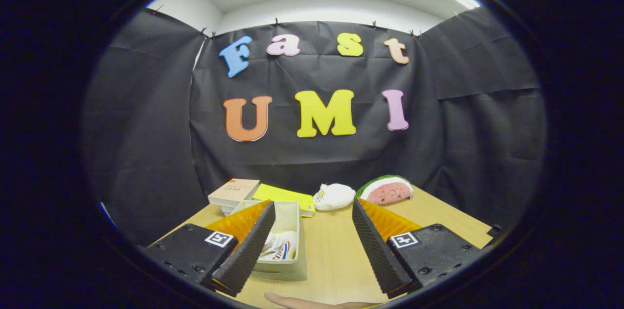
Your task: Open the storage box then place both shoes into the box .Put the left shoe in first, then the right shoe, with the right side of both shoes facing outward in a uniform manner.
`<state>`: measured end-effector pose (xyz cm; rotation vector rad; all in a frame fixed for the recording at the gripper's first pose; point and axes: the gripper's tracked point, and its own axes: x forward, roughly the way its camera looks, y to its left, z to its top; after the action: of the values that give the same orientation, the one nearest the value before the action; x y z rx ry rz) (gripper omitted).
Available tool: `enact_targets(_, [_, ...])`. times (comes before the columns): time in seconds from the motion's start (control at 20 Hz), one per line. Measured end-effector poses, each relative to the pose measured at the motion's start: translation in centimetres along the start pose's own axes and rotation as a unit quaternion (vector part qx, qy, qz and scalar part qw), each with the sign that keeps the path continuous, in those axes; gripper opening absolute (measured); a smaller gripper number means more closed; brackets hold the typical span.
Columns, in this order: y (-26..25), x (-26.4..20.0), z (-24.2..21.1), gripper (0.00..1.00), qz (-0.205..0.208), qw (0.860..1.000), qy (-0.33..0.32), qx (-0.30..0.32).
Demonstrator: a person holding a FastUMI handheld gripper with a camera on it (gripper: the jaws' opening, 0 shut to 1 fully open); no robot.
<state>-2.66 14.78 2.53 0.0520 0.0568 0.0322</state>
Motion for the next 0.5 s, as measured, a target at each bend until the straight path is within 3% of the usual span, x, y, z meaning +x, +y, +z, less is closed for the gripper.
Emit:
enact_targets(0.25, [-0.9,-0.9,0.6,0.98,-0.010,0.999,-0.016,-0.044])
enact_targets(0.5, [-1.7,-0.8,0.8,0.98,-0.016,0.999,-0.017,-0.036])
